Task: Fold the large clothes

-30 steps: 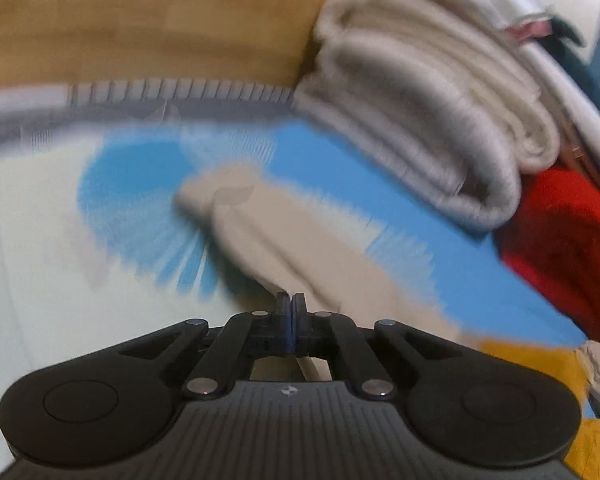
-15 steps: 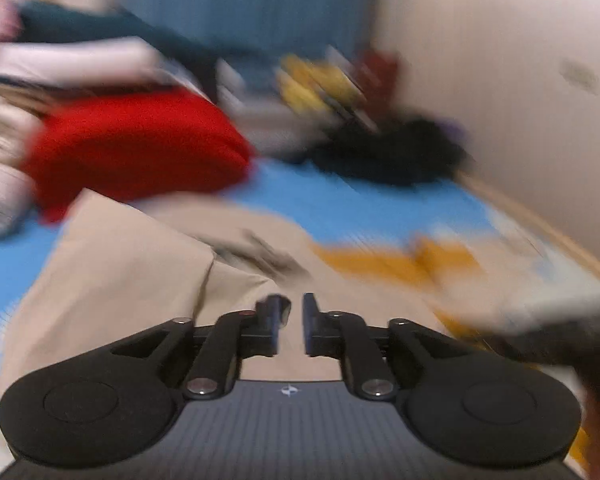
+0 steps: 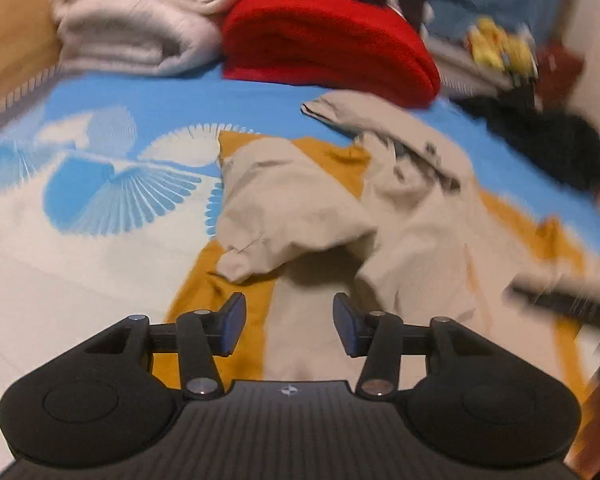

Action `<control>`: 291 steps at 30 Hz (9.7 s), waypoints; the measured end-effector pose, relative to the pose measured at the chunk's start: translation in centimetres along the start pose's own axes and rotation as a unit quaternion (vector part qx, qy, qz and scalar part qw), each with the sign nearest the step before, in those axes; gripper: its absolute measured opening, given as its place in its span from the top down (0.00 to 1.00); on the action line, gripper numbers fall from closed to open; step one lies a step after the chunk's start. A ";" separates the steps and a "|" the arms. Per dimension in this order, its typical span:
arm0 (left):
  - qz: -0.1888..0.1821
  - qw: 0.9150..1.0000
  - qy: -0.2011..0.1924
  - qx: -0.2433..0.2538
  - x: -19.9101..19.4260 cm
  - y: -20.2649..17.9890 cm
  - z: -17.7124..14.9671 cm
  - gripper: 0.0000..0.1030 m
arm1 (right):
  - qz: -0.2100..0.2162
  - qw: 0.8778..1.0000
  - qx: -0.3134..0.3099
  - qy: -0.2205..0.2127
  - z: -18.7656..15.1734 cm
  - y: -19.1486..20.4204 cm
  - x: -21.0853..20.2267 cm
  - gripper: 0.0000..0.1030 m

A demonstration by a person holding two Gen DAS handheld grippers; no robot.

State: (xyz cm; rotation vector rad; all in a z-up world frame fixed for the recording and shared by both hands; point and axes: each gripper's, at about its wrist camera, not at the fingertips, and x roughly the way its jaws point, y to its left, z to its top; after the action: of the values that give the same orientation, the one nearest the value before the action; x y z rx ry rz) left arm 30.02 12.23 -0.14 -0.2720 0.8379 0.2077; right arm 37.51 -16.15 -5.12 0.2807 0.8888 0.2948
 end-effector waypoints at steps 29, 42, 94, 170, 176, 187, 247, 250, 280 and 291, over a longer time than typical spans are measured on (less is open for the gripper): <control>-0.001 0.999 -0.039 -0.002 -1.7 1.8 5.9 0.41 | -0.105 0.961 -0.183 -0.179 1.7 7.4 0.4 0.96; -0.008 1.000 -0.027 0.000 -0.9 1.6 5.8 0.41 | -0.201 0.963 0.069 -0.164 7.4 -11.8 0.9 0.90; 0.001 0.999 -0.007 -0.049 0.1 5.8 6.5 0.41 | -0.120 0.992 0.012 -0.023 1.8 -1.3 13.0 0.59; 0.014 0.995 0.004 0.097 3.8 -2.7 2.8 0.40 | -0.238 0.911 0.072 -0.328 19.4 -27.4 -3.4 1.00; 0.013 0.999 -0.003 0.048 2.4 0.0 4.3 0.40 | 0.009 0.953 -0.171 -0.250 13.8 -4.7 0.5 1.00; 0.000 0.999 -0.010 -0.033 0.0 5.6 6.0 0.40 | 0.047 0.994 -0.092 0.032 -1.9 1.0 8.0 0.79; -0.018 0.994 -0.014 -0.104 -1.0 11.6 7.0 0.40 | 0.135 0.981 -0.022 -0.140 2.7 11.4 4.0 0.63; -0.015 0.994 -0.014 -0.109 -1.0 11.9 7.1 0.40 | 0.064 0.993 -0.012 -0.094 2.2 11.0 8.3 0.63; -0.024 0.993 -0.014 -0.116 -1.2 12.5 7.3 0.40 | 0.022 0.937 -0.346 0.035 -2.5 17.1 13.0 0.95; -0.024 0.993 -0.013 -0.117 -1.1 12.5 7.4 0.40 | 0.050 0.983 -0.175 -0.023 0.0 14.3 11.7 0.61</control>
State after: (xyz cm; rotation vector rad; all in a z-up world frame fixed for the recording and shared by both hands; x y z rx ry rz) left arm 30.88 26.30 3.46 -0.5075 0.7814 0.2631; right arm 42.59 1.29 -8.38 0.0048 0.7624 0.5283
